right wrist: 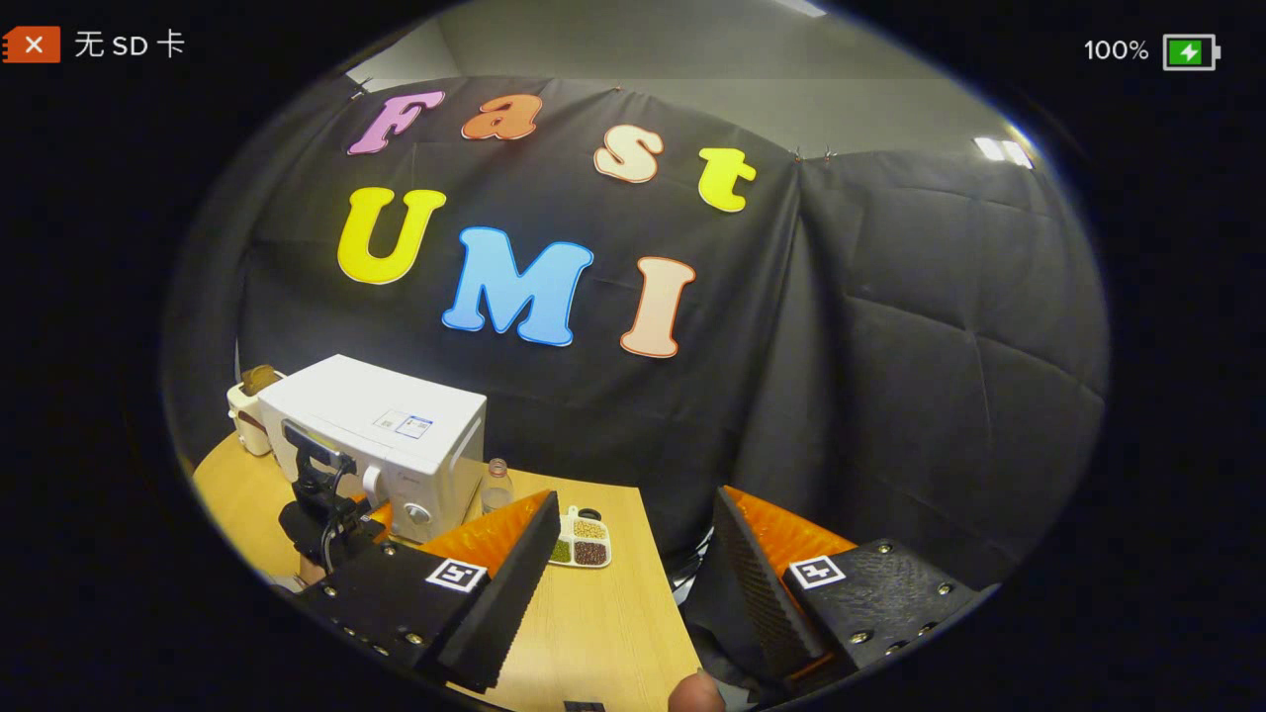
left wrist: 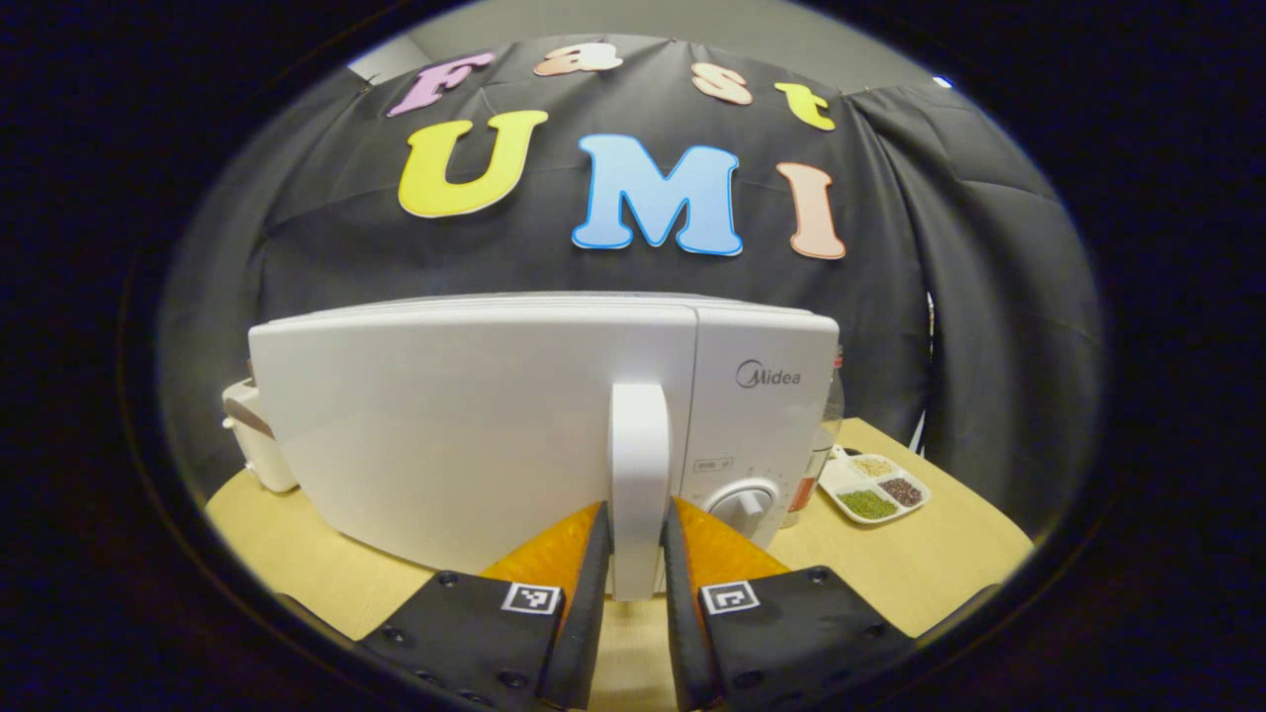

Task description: Open the microwave oven with the left hand, put the food in, and close the microwave oven.

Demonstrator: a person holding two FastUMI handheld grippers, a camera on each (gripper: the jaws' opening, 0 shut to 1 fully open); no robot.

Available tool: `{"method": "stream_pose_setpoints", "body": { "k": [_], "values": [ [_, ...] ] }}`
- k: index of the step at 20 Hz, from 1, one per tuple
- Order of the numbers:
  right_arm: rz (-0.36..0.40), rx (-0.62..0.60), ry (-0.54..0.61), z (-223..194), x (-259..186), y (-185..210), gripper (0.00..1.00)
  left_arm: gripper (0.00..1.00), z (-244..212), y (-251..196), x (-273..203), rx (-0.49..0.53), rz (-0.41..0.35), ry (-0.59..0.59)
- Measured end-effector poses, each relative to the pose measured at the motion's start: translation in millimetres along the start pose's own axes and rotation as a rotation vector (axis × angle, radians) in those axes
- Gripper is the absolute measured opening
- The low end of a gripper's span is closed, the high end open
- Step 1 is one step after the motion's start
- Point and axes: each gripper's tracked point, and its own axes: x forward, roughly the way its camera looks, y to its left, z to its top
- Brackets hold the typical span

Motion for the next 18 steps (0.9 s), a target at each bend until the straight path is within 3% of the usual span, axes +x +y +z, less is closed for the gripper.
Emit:
{"method": "stream_pose_setpoints", "body": {
  "k": [1, 5, 9, 10, 11, 14, 18],
  "values": [
    [0.006, 0.004, 0.002, 0, -2, 1, 0.95, 0.39, -1, -1, 0, -0.006, -0.001, 0.001],
    [0.015, 0.019, -0.014, 3, -10, 0, 0.95, 0.15, -3, -1, 2, -0.016, 0.007, 0.026],
    [0.026, 0.039, -0.042, 9, -25, -6, 0.95, 0.07, -5, -2, -3, -0.049, -0.019, 0.055],
    [0.023, 0.041, -0.051, 10, -30, -7, 0.91, 0.05, -5, -1, -5, -0.049, -0.018, 0.059],
    [0.019, 0.038, -0.057, 12, -35, -10, 0.91, 0.07, -17, 0, -18, -0.073, -0.009, 0.104],
    [0.01, 0.043, -0.071, 9, -46, -18, 0.91, 0.07, -22, 15, -76, -0.038, 0.025, 0.048],
    [0.047, 0.074, -0.071, -1, -58, -14, 0.92, 0.05, -39, 41, -134, -0.034, 0.023, 0.076]
  ]
}}
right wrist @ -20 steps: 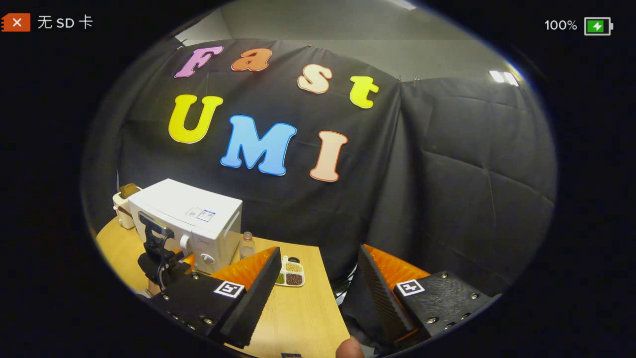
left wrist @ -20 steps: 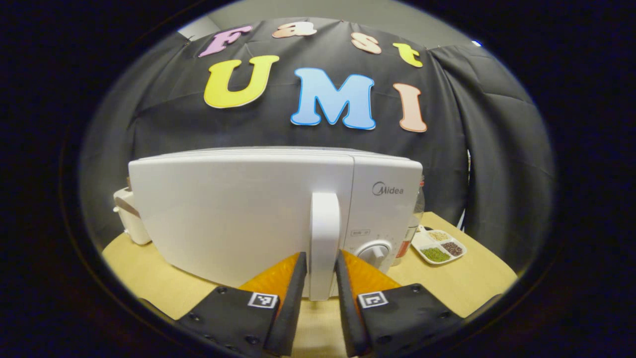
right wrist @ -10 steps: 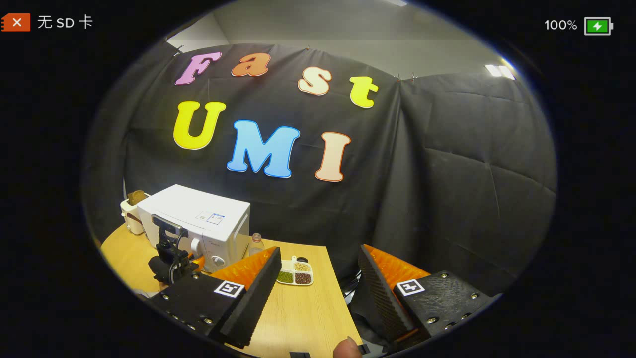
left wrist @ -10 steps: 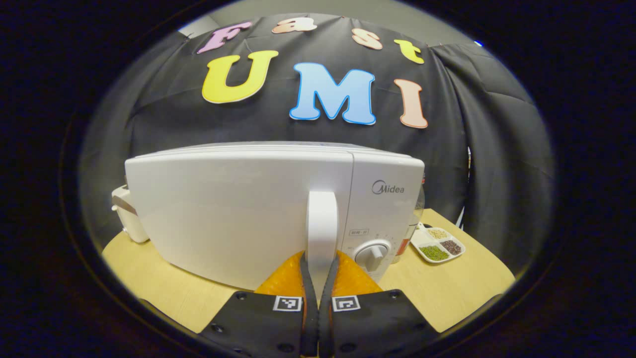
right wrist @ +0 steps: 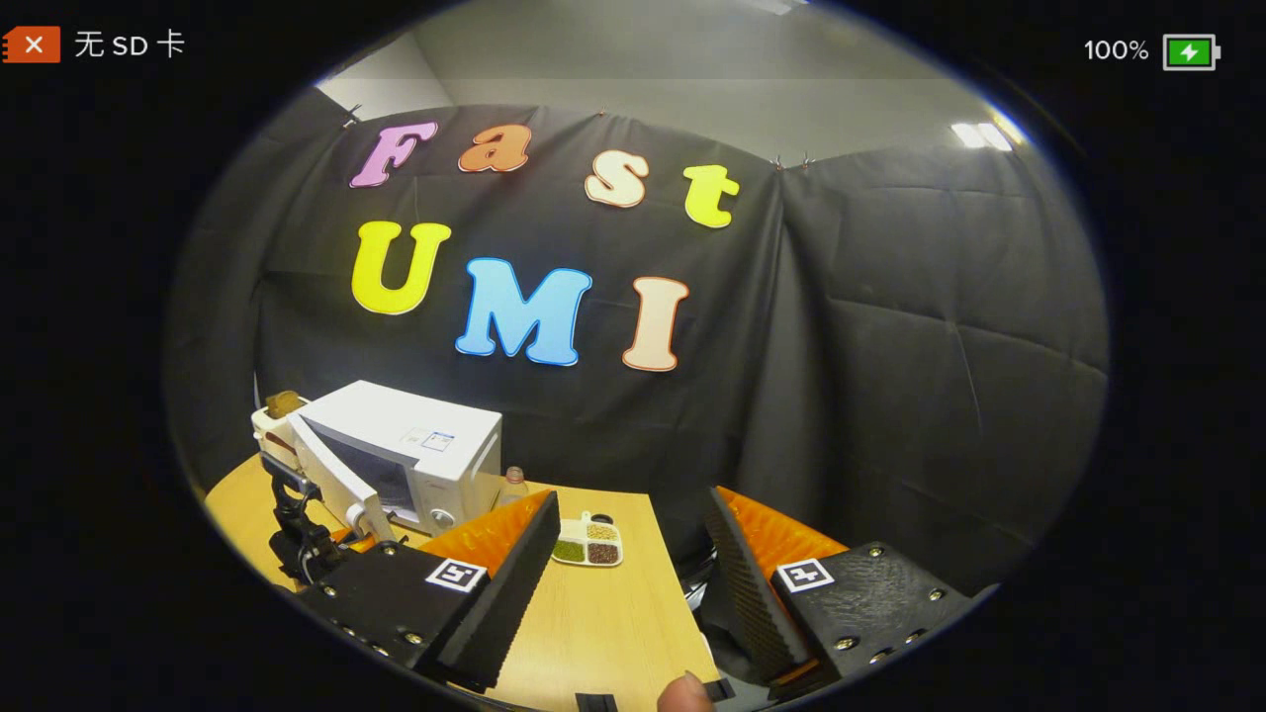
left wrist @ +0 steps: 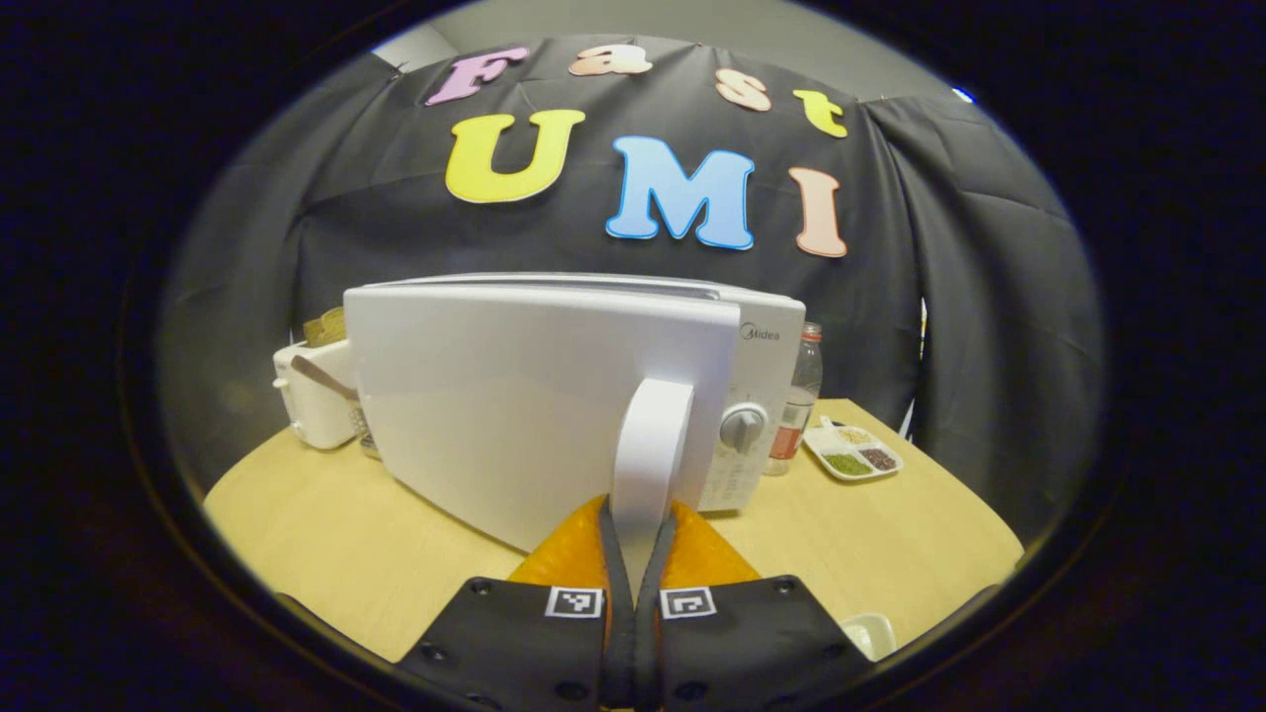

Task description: Open the microwave oven with the left hand, put the food in, and close the microwave oven.

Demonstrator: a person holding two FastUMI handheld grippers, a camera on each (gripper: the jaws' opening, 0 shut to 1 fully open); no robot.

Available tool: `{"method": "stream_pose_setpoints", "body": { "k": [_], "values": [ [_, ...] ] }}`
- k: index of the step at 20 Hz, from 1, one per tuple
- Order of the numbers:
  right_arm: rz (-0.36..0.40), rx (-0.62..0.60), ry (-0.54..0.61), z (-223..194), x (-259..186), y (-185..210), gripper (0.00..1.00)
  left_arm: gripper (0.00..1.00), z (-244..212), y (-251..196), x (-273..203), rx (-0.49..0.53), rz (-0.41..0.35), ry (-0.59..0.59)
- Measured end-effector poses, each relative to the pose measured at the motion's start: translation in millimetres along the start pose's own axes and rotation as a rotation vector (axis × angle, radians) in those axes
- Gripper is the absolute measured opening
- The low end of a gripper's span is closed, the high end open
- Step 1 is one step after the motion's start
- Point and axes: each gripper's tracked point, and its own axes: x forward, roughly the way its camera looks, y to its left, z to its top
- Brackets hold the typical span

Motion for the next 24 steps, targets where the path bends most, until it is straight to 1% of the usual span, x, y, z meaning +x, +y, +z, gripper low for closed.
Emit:
{"method": "stream_pose_setpoints", "body": {
  "k": [1, 3, 5, 7, 8, 10, 11, 12, 13, 14, 15, 18, 19, 22, 23, 24],
  "values": [
    [0.011, 0.01, -0.009, 1, -3, 1, 0.92, 0.07, -4, 9, -14, 0.011, 0.012, 0.001],
    [0.031, 0.027, -0.016, -2, -10, 1, 0.92, 0.05, -12, 31, -42, 0.016, 0.042, 0.014],
    [0.061, 0.052, -0.034, -2, -20, 3, 0.92, 0.07, -21, 54, -67, 0.005, 0.069, 0.056],
    [0.106, 0.073, -0.037, -6, -28, 7, 0.91, 0.07, -26, 86, -94, 0.023, 0.142, 0.072],
    [0.131, 0.083, -0.04, -9, -33, 7, 0.92, 0.05, -31, 104, -106, 0.024, 0.183, 0.082],
    [0.169, 0.112, -0.029, -16, -38, 4, 0.91, 0.1, -38, 137, -125, -0.005, 0.24, 0.119],
    [0.194, 0.136, -0.031, -17, -42, 7, 0.91, 0.14, -40, 152, -134, -0.017, 0.259, 0.135],
    [0.212, 0.151, -0.03, -22, -44, 9, 0.91, 0.15, -41, 168, -141, -0.023, 0.276, 0.146],
    [0.225, 0.157, -0.029, -26, -46, 10, 0.91, 0.16, -43, 178, -147, -0.045, 0.263, 0.153],
    [0.228, 0.153, -0.025, -33, -47, 11, 0.91, 0.17, -45, 186, -149, -0.071, 0.232, 0.159],
    [0.221, 0.15, -0.012, -38, -47, 11, 0.91, 0.19, -46, 195, -153, -0.086, 0.21, 0.167],
    [0.212, 0.187, 0.051, -55, -50, 30, 0.92, 0.24, -51, 214, -160, -0.161, 0.109, 0.188],
    [0.199, 0.182, 0.078, -62, -49, 37, 0.92, 0.3, -52, 223, -162, -0.177, 0.093, 0.193],
    [0.197, 0.156, 0.143, -84, -47, 73, 0.92, 0.45, -57, 257, -173, -0.181, 0.062, 0.197],
    [0.195, 0.157, 0.162, -90, -46, 87, 0.92, 0.55, -59, 267, -176, -0.19, 0.05, 0.198],
    [0.201, 0.159, 0.178, -95, -46, 99, 0.92, 0.58, -62, 275, -181, -0.202, 0.042, 0.204]
  ]
}}
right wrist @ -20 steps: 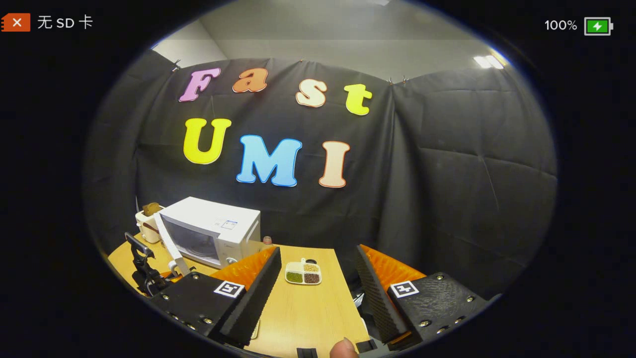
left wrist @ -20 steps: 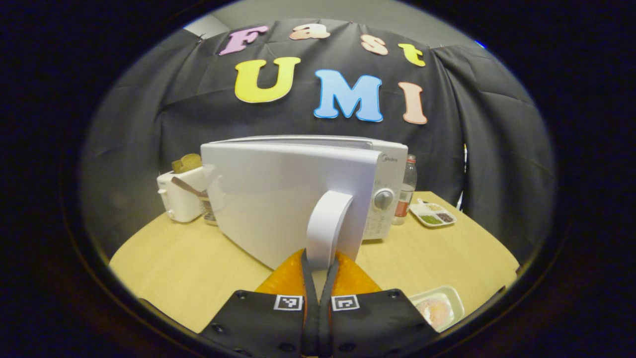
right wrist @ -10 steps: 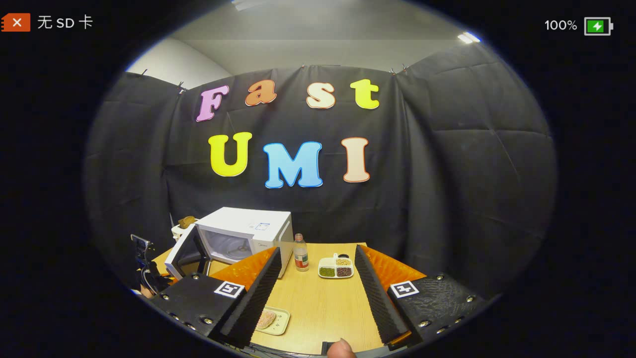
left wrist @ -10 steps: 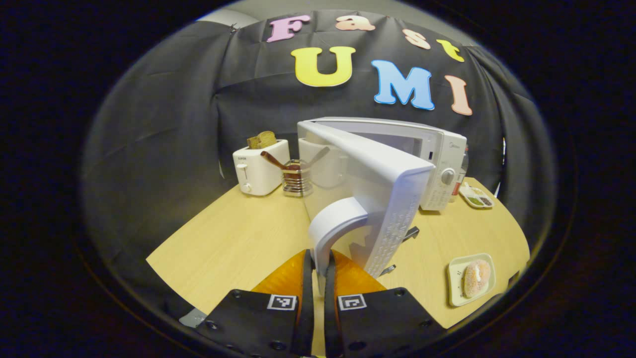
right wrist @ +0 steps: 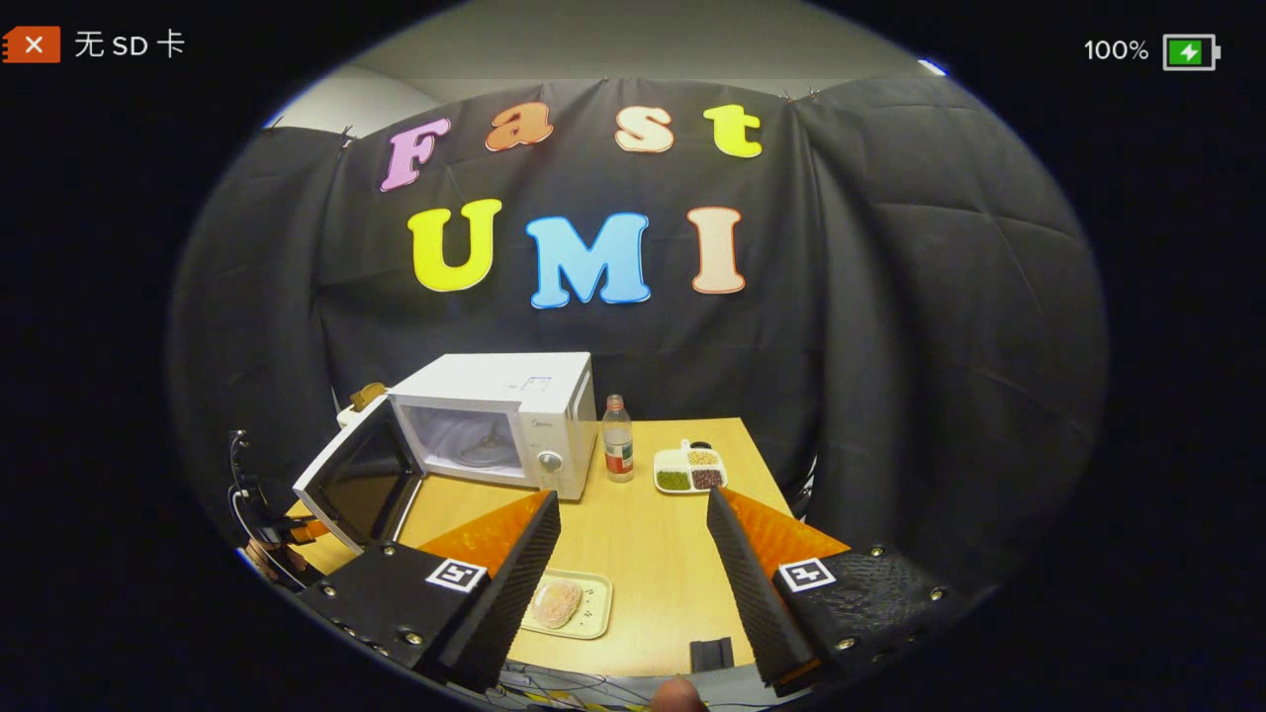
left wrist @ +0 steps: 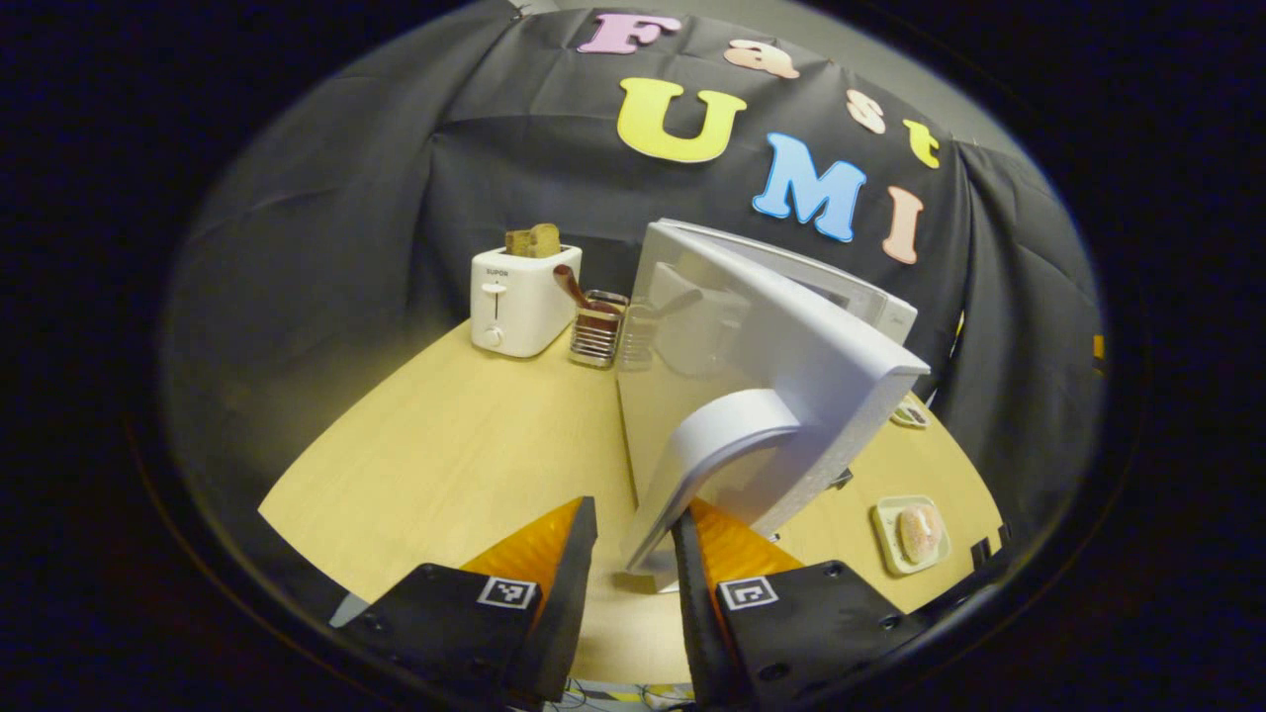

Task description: Open the microwave oven with the left hand, put the food in, and close the microwave oven.

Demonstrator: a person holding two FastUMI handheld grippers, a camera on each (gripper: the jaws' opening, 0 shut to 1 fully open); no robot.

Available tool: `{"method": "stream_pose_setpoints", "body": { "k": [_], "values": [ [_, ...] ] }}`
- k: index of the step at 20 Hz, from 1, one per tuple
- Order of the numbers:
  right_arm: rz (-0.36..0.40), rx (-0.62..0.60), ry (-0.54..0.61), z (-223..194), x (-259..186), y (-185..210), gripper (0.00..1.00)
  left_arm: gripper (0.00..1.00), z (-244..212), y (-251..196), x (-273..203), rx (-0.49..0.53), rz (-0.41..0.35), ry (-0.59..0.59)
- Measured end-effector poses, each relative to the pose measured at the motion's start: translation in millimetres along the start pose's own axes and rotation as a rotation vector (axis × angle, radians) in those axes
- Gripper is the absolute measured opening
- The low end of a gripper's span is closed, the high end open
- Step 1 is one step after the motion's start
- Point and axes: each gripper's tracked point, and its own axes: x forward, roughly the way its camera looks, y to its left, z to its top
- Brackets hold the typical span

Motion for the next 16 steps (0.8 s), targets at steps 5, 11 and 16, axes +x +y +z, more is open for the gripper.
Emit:
{"method": "stream_pose_setpoints", "body": {
  "k": [5, 11, 16],
  "values": [
    [0.048, -0.069, 0.099, -45, 23, 55, 0.92, 0.6, -7, 35, -33, -0.056, 0.014, 0.006],
    [0.093, -0.127, 0.241, -110, 58, 87, 0.92, 0.54, 20, 9, -100, -0.017, 0.017, -0.096],
    [0.114, -0.117, 0.331, -151, 90, 101, 0.92, 0.67, 54, -30, -138, 0.031, 0.059, -0.194]
  ]
}}
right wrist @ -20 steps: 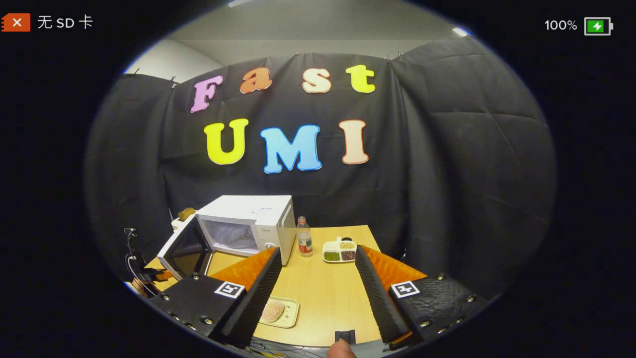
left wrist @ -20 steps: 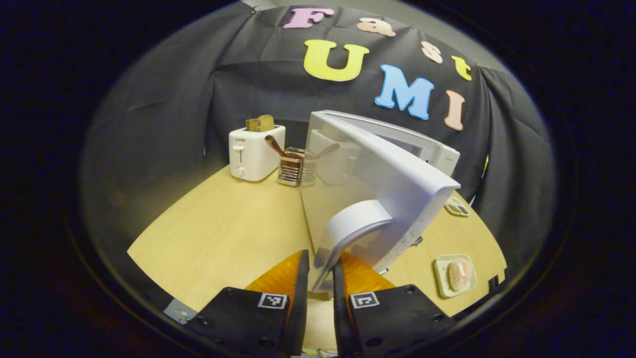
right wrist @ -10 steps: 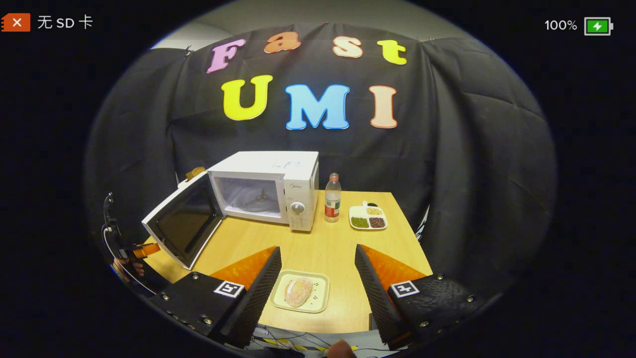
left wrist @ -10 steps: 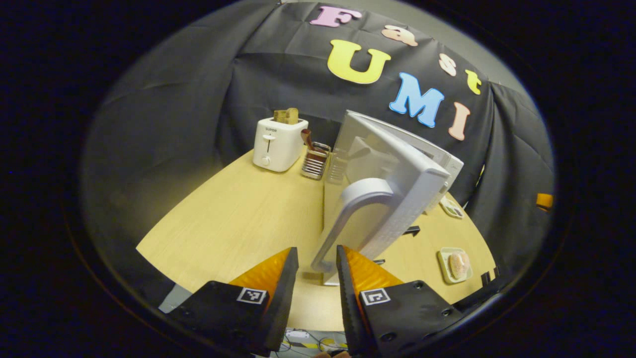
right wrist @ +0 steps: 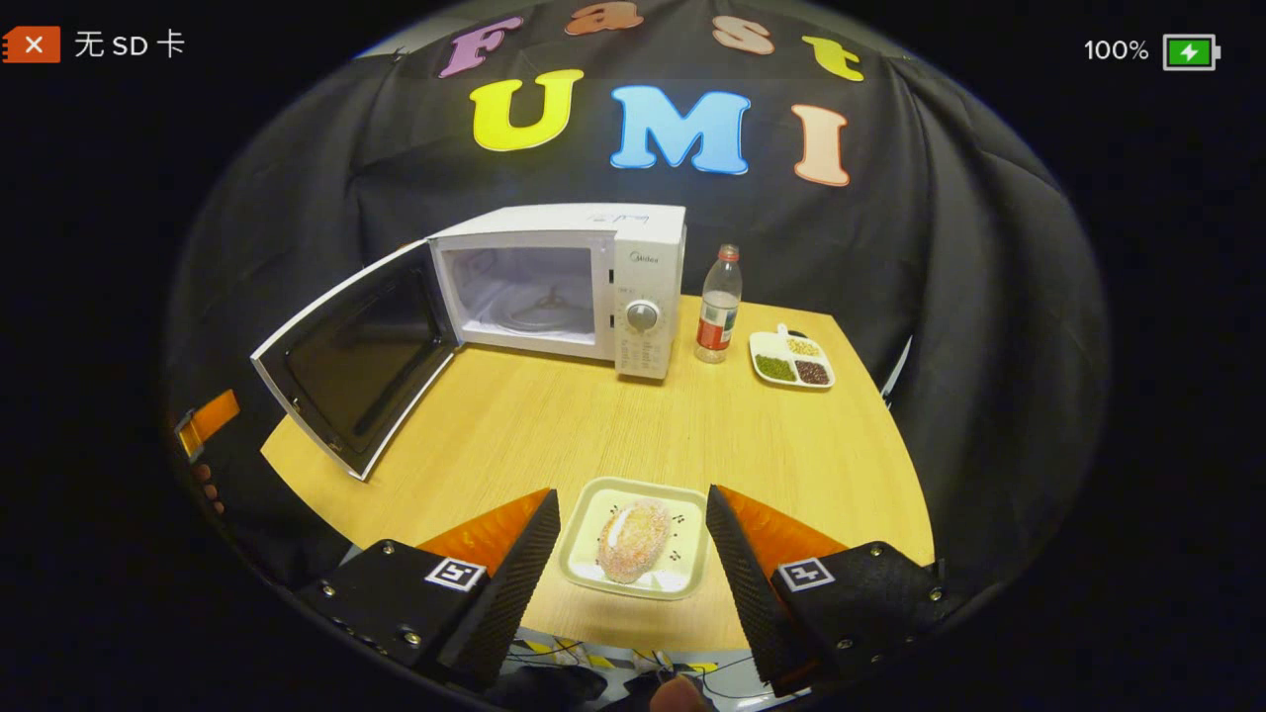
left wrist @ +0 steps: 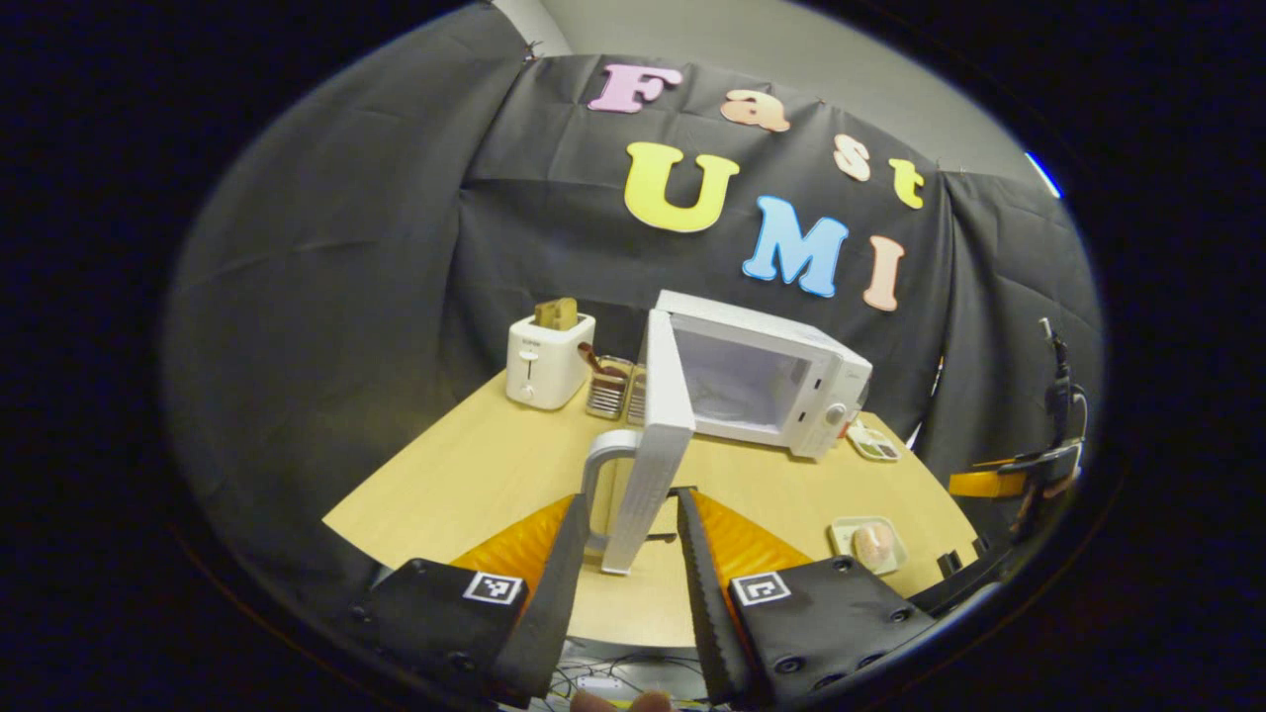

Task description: Open the microwave oven with the left hand, put the food in, and close the microwave oven.

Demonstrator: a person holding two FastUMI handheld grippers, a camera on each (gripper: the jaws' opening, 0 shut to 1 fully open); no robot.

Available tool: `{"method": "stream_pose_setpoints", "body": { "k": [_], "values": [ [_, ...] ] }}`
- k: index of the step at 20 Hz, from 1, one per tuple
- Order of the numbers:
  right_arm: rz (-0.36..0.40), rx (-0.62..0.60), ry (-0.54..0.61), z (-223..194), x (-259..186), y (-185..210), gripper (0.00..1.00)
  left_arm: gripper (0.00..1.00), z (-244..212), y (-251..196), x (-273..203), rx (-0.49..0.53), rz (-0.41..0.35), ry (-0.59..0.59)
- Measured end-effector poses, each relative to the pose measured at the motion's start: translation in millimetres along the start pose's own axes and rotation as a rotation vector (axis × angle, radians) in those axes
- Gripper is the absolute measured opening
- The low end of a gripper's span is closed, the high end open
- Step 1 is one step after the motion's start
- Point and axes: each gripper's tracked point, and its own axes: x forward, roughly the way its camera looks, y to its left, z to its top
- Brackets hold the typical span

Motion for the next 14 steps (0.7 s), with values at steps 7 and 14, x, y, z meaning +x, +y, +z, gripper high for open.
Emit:
{"method": "stream_pose_setpoints", "body": {
  "k": [7, 14],
  "values": [
    [-0.008, -0.005, 0.135, -55, 70, -6, 0.92, 0.78, 28, -42, -28, 0.039, 0.138, -0.046],
    [0.027, 0.001, 0.213, -93, 120, -6, 0.92, 0.8, 17, -103, -60, -0.022, 0.279, -0.009]
  ]
}}
